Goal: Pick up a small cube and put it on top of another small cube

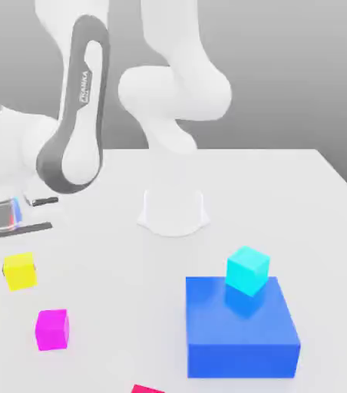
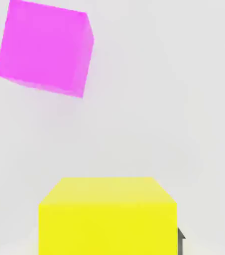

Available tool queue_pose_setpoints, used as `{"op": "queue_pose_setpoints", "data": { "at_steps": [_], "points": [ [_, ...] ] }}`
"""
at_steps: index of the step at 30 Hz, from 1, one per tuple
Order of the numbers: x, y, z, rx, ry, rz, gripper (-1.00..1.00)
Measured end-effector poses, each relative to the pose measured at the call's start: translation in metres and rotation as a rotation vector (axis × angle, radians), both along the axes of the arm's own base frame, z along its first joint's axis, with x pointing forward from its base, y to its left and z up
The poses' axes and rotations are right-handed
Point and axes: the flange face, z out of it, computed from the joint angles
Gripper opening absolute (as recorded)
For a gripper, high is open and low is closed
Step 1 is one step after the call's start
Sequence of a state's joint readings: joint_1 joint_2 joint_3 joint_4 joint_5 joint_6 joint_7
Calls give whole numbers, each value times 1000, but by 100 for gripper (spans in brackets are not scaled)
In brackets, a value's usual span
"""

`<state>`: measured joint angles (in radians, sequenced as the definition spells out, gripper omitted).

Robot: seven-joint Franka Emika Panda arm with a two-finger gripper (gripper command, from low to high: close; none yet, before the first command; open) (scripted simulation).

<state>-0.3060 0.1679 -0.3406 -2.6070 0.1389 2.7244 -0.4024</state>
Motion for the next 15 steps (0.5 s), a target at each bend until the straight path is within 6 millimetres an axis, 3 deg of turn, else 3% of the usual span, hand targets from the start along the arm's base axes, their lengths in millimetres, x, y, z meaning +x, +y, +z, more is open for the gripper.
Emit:
{"op": "queue_pose_setpoints", "data": {
  "at_steps": [8, 15],
  "points": [
    [72, 47, 7, 6, 5, 252, -100],
    [130, 107, 18, 4, -2, 483, -100]
  ]
}}
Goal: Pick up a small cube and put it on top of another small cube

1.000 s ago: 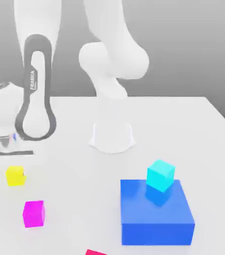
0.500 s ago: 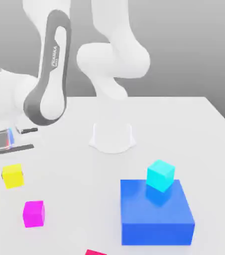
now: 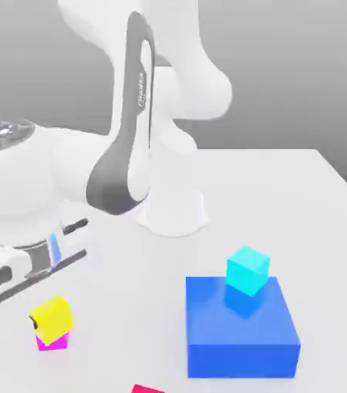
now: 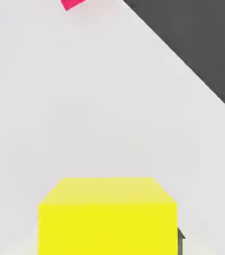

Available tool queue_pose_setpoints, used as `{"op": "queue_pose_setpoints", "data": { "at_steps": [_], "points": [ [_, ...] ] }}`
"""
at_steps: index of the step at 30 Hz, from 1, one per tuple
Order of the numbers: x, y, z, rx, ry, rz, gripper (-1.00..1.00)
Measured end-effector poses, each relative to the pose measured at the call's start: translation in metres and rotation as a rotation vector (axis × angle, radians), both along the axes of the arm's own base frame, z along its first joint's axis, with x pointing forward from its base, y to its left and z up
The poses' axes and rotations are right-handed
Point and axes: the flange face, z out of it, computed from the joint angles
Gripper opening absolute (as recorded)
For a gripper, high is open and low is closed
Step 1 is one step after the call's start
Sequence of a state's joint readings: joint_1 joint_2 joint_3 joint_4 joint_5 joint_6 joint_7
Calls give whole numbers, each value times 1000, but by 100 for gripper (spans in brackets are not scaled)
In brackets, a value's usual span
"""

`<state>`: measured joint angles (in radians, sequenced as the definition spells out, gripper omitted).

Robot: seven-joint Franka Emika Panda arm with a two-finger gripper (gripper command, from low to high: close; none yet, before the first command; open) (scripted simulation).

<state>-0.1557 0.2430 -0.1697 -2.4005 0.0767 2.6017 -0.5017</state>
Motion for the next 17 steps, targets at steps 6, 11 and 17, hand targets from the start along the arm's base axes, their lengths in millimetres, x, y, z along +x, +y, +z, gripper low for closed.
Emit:
{"op": "queue_pose_setpoints", "data": {
  "at_steps": [6, 11, 17],
  "points": [
    [44, 66, 14, -2, -17, 207, -100],
    [69, 118, 13, -4, -35, 356, -100],
    [70, 123, -35, -4, -36, 368, 100]
  ]
}}
